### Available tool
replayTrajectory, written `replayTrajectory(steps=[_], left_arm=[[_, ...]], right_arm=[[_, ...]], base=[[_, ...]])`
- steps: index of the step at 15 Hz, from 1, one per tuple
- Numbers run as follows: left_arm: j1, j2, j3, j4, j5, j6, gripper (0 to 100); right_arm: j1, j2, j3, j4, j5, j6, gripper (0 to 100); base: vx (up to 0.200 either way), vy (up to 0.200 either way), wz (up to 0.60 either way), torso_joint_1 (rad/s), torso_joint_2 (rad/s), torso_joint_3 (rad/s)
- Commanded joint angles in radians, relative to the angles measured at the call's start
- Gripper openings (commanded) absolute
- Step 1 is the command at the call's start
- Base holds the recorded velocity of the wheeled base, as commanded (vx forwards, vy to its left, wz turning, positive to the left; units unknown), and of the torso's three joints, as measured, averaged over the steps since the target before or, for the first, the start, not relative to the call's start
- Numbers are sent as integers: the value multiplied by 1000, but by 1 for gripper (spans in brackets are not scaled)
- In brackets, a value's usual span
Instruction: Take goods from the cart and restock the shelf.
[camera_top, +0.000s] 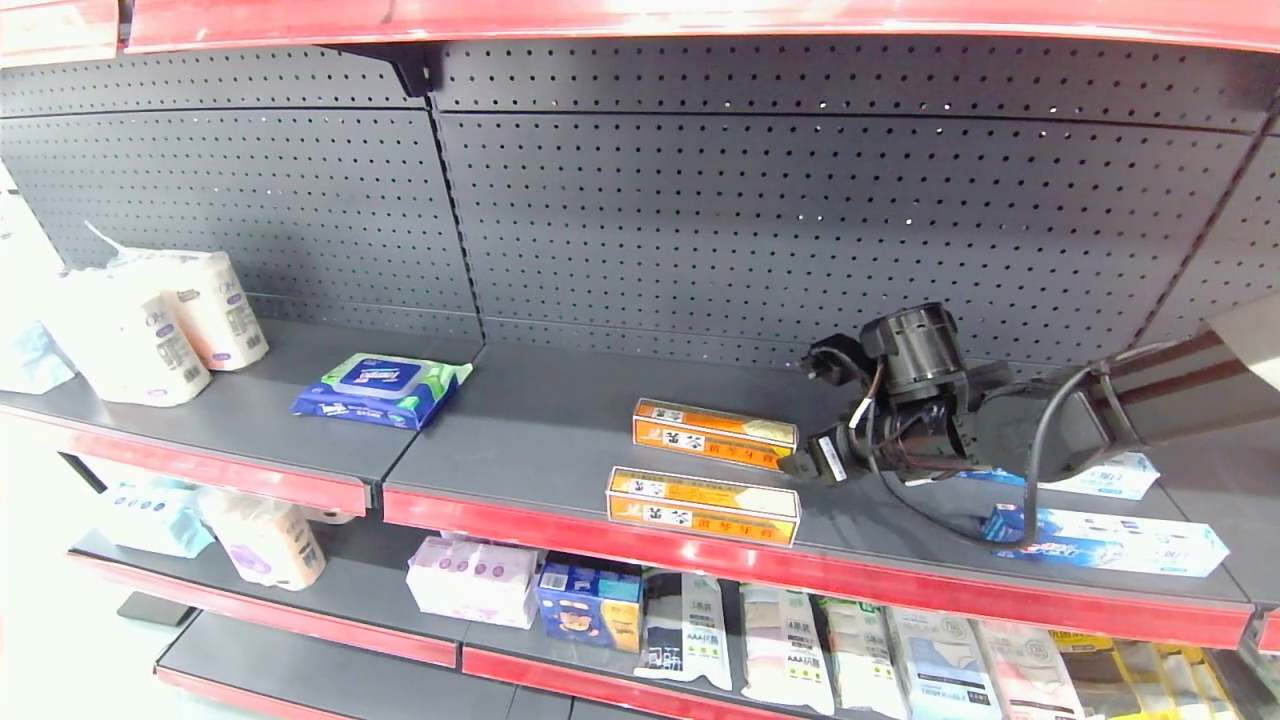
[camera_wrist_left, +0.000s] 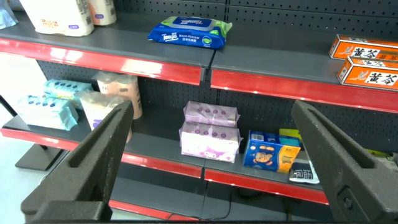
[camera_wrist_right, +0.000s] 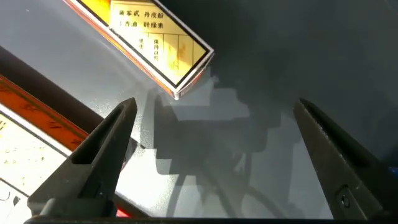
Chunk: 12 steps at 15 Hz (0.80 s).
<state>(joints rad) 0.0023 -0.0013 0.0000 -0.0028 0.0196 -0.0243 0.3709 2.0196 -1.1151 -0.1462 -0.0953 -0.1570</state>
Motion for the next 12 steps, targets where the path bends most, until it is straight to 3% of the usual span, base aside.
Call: replayTrajectory(steps=[1, 12], left_arm=[[1, 1, 0, 0, 0, 0, 100], [1, 1, 0, 0, 0, 0, 100]], right_arm=[[-3, 25, -9, -1, -17, -1, 100], [-20, 67, -68, -1, -73, 4, 100]], base=[[0, 0, 0, 0, 0, 0], [0, 0, 0, 0, 0, 0]])
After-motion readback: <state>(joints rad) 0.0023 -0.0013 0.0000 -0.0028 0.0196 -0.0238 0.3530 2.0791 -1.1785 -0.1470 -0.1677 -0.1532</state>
